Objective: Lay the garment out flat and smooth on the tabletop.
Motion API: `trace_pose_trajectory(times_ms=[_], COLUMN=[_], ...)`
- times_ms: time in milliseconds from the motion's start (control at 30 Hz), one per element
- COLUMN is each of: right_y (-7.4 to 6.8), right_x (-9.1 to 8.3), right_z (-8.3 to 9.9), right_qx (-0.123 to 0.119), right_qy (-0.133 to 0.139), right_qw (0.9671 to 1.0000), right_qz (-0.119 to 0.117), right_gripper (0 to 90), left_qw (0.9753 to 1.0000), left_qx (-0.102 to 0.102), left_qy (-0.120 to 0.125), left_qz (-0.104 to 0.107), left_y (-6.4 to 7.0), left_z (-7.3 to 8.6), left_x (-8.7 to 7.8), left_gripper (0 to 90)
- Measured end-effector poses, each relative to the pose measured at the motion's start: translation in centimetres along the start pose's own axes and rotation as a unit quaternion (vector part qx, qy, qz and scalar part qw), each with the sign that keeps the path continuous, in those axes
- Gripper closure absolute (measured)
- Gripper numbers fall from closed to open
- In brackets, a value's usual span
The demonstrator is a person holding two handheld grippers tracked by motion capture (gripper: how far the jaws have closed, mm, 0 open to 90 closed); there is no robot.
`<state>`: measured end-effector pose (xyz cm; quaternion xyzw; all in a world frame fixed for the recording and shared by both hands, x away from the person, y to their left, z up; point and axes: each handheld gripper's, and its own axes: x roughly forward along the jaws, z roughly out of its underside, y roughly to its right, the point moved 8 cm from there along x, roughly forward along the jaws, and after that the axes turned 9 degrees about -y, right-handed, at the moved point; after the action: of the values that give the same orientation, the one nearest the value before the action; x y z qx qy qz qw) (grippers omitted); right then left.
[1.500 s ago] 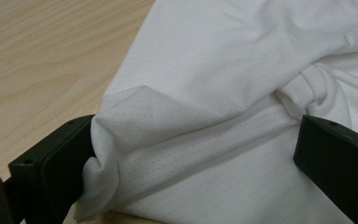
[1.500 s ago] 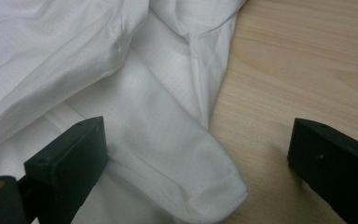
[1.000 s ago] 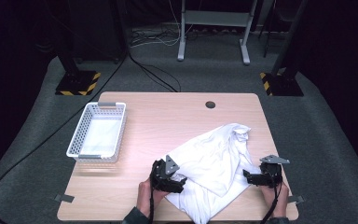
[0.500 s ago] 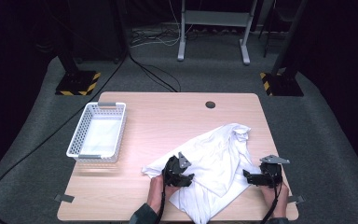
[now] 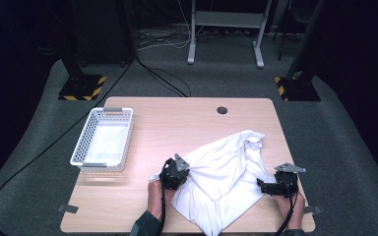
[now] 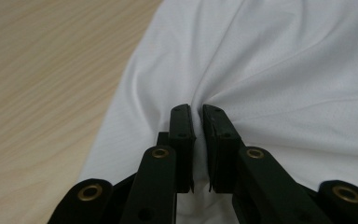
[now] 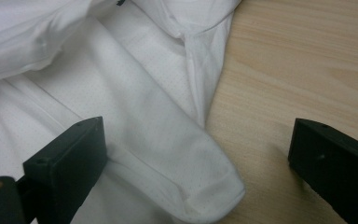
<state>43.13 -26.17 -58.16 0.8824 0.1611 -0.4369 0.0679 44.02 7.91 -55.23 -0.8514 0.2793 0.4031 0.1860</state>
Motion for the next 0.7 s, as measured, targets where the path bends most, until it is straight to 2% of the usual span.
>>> trace_pose_trajectory(times_ms=[200, 267, 333, 400, 433, 533, 700], right_y=[0.0, 0.0, 0.0, 0.0, 0.0, 0.0, 0.0], right_x=[0.0, 0.0, 0.0, 0.0, 0.0, 0.0, 0.0], right_z=[0.0, 0.0, 0.0, 0.0, 0.0, 0.0, 0.0], right_qx=[0.001, 0.001, 0.001, 0.001, 0.001, 0.001, 0.001], right_qy=[0.0, 0.0, 0.0, 0.0, 0.0, 0.0, 0.0], right_qw=[1.0, 1.0, 1.0, 1.0, 1.0, 1.0, 1.0], right_qz=[0.001, 0.001, 0.001, 0.001, 0.001, 0.001, 0.001], right_gripper=[3.6, 3.6, 3.6, 3.6, 3.6, 3.6, 3.6], left_qw=[0.9982, 0.9972, 0.9967, 0.9965, 0.9963, 0.9973, 0.9996], left_qx=[-0.042, -0.061, -0.071, -0.075, -0.077, -0.067, -0.019], left_qy=[-0.006, -0.011, -0.014, -0.011, -0.008, 0.009, 0.02], left_qz=[-0.044, -0.042, -0.037, -0.036, -0.037, -0.03, 0.008], left_y=[-5.2, -6.6, -7.2, -7.0, -6.8, -5.4, -1.3], left_z=[0.7, 1.1, 1.4, 1.4, 1.3, 0.8, -0.2], left_x=[-1.1, -0.9, -0.8, -1.0, -1.2, -2.1, -2.8], left_gripper=[81.8, 81.7, 78.9, 69.8, 61.3, 45.4, 33.0])
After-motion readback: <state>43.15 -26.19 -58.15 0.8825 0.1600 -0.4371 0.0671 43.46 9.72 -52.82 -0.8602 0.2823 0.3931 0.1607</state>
